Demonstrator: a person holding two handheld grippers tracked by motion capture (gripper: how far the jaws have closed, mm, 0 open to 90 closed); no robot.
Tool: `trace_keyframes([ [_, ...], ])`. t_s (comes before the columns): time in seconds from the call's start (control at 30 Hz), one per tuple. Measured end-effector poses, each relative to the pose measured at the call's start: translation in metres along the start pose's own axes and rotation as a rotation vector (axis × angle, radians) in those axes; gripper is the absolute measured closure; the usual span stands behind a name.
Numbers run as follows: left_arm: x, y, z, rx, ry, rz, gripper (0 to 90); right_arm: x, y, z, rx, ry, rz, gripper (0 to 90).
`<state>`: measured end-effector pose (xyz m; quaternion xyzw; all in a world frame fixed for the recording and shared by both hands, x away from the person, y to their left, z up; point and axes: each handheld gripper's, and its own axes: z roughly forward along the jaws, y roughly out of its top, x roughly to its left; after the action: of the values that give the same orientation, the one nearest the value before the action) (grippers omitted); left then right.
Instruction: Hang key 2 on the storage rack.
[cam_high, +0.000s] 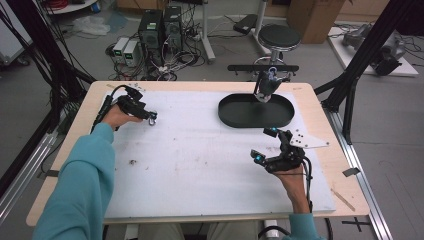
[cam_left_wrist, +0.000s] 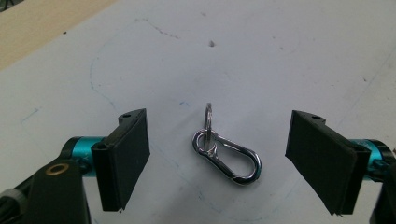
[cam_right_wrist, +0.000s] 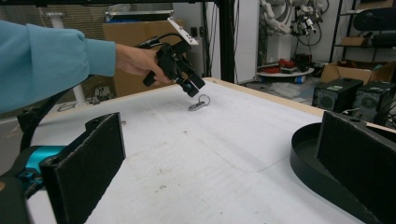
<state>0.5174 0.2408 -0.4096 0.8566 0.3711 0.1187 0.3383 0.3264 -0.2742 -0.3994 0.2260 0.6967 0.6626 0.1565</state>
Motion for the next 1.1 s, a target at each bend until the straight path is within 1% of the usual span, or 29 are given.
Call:
trace_keyframes([
  [0.03, -0.0001, 0.0, 0.0005, 0.006, -0.001, 0.003, 23.1, -0.0002, 0.0, 0.0002, -0.003, 0.002, -0.004, 0.7],
  [0.07, -0.0001, -0.0002, 0.0016, 0.012, -0.006, 0.003, 24.4, 0.0006, 0.0, 0.0, 0.002, 0.006, 0.004, 0.7],
  [0.1, -0.0002, -0.0008, 0.0033, 0.016, -0.008, 0.002, 25.3, 0.0006, 0.0, 0.0001, 0.004, 0.006, 0.003, 0.7],
  [0.17, -0.0002, -0.0011, 0.0054, 0.027, -0.003, -0.002, 27.8, 0.0006, -0.0003, 0.0006, 0.007, 0.005, 0.005, 0.7],
  [0.23, 0.0003, -0.0014, 0.0062, 0.036, -0.001, -0.013, 31.9, 0.0002, -0.0005, 0.0009, 0.006, 0.008, 0.003, 0.7],
  [0.27, 0.0008, -0.0016, 0.0067, 0.035, -0.001, -0.027, 33.8, 0.0002, -0.0005, 0.0009, 0.007, 0.008, 0.005, 0.7],
  [0.33, 0.0013, -0.0016, 0.0063, 0.038, -0.002, -0.04, 36.2, -0.0001, -0.0006, 0.001, 0.006, 0.01, 0.008, 0.7],
  [0.37, 0.0018, -0.0014, 0.0061, 0.04, 0.001, -0.032, 38.3, -0.0003, -0.0006, 0.0009, 0.006, 0.011, 0.006, 0.7],
  [0.43, 0.0017, -0.0015, 0.0059, 0.04, -0.001, -0.035, 42.5, -0.0003, -0.0007, 0.0009, 0.006, 0.012, 0.013, 0.7],
  [0.57, 0.0007, -0.0012, 0.007, 0.038, 0.019, -0.031, 51.8, -0.0001, -0.0009, 0.0013, 0.01, 0.015, 0.014, 0.7],
  [0.7, -0.0001, -0.0013, 0.0091, 0.047, 0.022, -0.026, 56.3, -0.0002, -0.0009, 0.001, 0.008, 0.014, 0.015, 0.7],
  [0.77, -0.0004, -0.0013, 0.0095, 0.053, 0.026, -0.021, 60.3, -0.0006, -0.0011, 0.0013, 0.004, 0.016, 0.01, 0.7],
  [0.83, 0.0002, -0.0014, 0.0092, 0.052, 0.028, -0.026, 64.3, -0.0003, -0.0012, 0.0013, 0.008, 0.014, 0.015, 0.7],
  [0.93, 0.0011, -0.0019, 0.0093, 0.051, 0.021, -0.034, 67.1, -0.0005, -0.0014, 0.0017, 0.008, 0.014, 0.013, 0.7],
  [1.0, 0.0014, -0.0019, 0.0089, 0.052, 0.03, -0.027, 68.5, 0.0, -0.0014, 0.0016, 0.011, 0.015, 0.02, 0.7],
  [1.07, 0.0016, -0.0016, 0.0087, 0.04, 0.039, -0.028, 69.7, -0.0005, -0.0016, 0.002, 0.01, 0.015, 0.013, 0.7],
  [1.1, 0.0015, -0.0014, 0.0087, 0.034, 0.039, -0.03, 70.2, -0.0002, -0.0018, 0.002, 0.013, 0.017, 0.018, 0.7],
])
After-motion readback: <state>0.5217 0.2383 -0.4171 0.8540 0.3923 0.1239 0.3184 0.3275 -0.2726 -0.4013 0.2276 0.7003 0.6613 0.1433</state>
